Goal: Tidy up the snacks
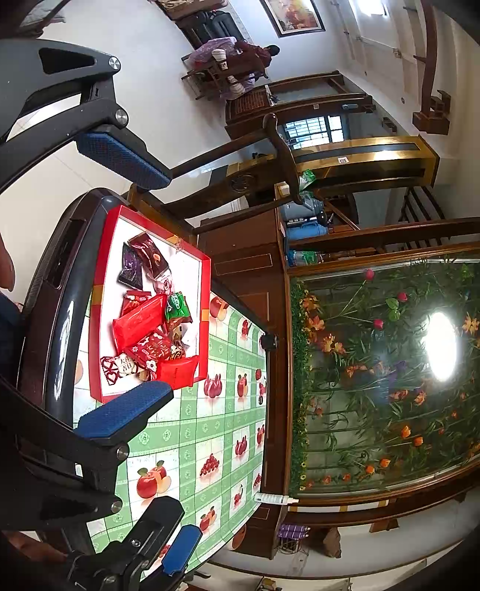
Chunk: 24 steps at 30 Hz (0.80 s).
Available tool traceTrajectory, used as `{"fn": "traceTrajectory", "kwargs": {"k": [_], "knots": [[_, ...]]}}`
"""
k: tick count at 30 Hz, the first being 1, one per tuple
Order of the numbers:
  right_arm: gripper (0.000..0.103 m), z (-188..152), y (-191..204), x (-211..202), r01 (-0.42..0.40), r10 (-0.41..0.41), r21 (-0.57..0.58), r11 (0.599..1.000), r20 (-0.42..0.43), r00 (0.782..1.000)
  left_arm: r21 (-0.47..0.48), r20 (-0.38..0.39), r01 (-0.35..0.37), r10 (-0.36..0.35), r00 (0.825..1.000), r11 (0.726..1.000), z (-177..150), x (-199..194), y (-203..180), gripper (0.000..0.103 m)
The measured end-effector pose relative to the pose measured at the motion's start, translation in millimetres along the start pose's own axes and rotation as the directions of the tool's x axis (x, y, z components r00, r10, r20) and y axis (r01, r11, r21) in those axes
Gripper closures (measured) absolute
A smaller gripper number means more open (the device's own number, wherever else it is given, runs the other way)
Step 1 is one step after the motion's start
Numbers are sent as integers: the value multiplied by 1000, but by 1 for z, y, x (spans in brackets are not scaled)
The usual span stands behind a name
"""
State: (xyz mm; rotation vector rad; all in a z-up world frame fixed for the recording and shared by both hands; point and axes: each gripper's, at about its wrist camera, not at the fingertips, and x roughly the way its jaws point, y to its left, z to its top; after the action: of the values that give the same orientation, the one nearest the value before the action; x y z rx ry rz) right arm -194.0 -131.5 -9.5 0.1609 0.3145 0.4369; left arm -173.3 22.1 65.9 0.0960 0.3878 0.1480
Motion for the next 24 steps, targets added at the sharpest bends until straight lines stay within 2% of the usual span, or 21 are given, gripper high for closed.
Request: {"fn": "traceTrajectory", "kwargs": {"k": [24], "knots": [[16,-3,11,2,-7,8,-72,997,5,1000,-29,-12,-20,20,1000,999,0,4,19,0]]}}
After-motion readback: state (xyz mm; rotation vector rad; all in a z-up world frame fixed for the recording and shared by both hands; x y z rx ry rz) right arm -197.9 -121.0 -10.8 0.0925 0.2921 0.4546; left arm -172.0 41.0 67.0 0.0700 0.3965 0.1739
